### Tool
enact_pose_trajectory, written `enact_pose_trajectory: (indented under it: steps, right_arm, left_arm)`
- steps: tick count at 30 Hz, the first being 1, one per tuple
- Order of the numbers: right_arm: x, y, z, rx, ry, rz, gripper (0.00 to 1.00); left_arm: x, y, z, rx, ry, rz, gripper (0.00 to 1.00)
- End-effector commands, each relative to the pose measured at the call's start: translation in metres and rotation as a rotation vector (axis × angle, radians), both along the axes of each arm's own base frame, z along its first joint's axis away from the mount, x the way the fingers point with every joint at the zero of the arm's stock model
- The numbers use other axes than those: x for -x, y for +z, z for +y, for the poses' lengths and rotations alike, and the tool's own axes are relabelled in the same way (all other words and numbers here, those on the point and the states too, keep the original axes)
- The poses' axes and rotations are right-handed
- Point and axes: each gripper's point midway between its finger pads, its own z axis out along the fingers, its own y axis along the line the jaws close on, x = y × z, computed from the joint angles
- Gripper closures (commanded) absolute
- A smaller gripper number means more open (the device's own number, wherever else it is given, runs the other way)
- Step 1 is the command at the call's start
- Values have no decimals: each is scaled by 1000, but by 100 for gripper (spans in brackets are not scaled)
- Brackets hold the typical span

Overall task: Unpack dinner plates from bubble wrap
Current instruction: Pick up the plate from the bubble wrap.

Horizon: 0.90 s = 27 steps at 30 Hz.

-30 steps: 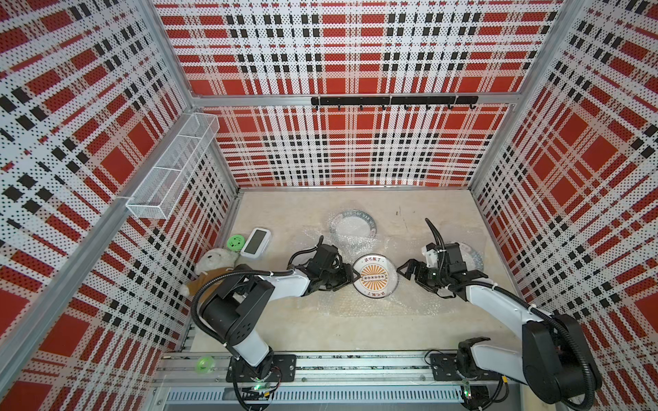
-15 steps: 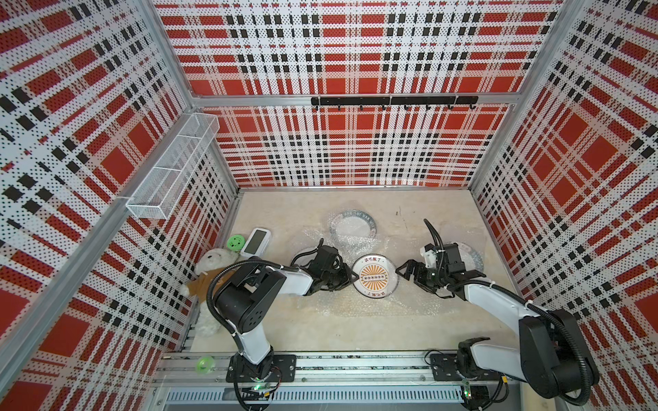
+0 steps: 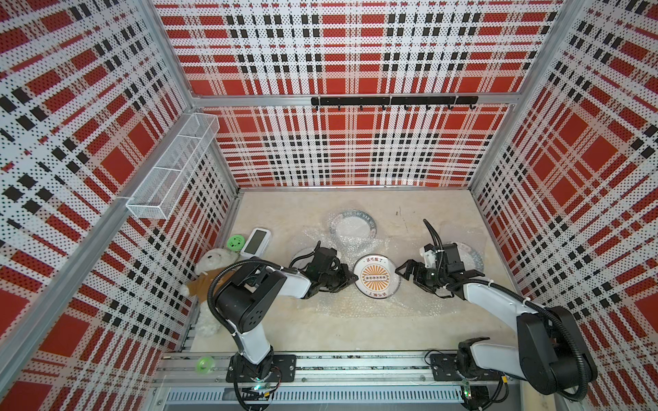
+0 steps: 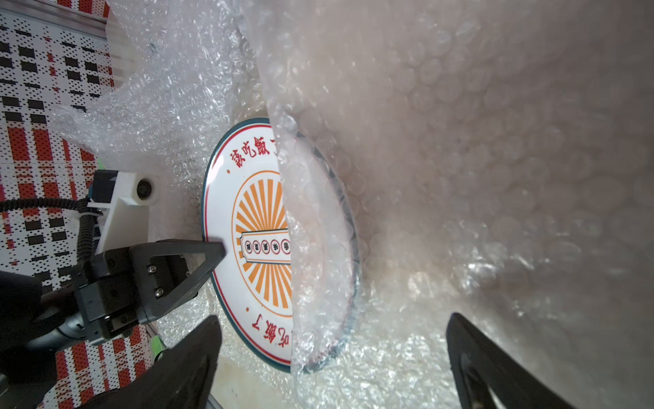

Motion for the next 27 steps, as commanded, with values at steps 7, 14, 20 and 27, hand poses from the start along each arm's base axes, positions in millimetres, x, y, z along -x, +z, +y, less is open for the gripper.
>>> enact_pose_trajectory:
  steps: [7, 14, 20, 27]
  right_arm:
    - [-9, -6, -5, 25, -22, -14, 0]
    - [-9, -27, 1, -16, -30, 34, 0]
    - [-10, -35, 3, -36, -45, 46, 0]
    - [-11, -31, 18, -91, -38, 26, 0]
  left_arm:
    - [23, 27, 19, 25, 27, -13, 100]
    - [29, 61, 57, -86, 67, -74, 100]
    - [21, 100, 98, -51, 153, -109, 100]
    - [8, 172, 108, 6, 154, -230, 100]
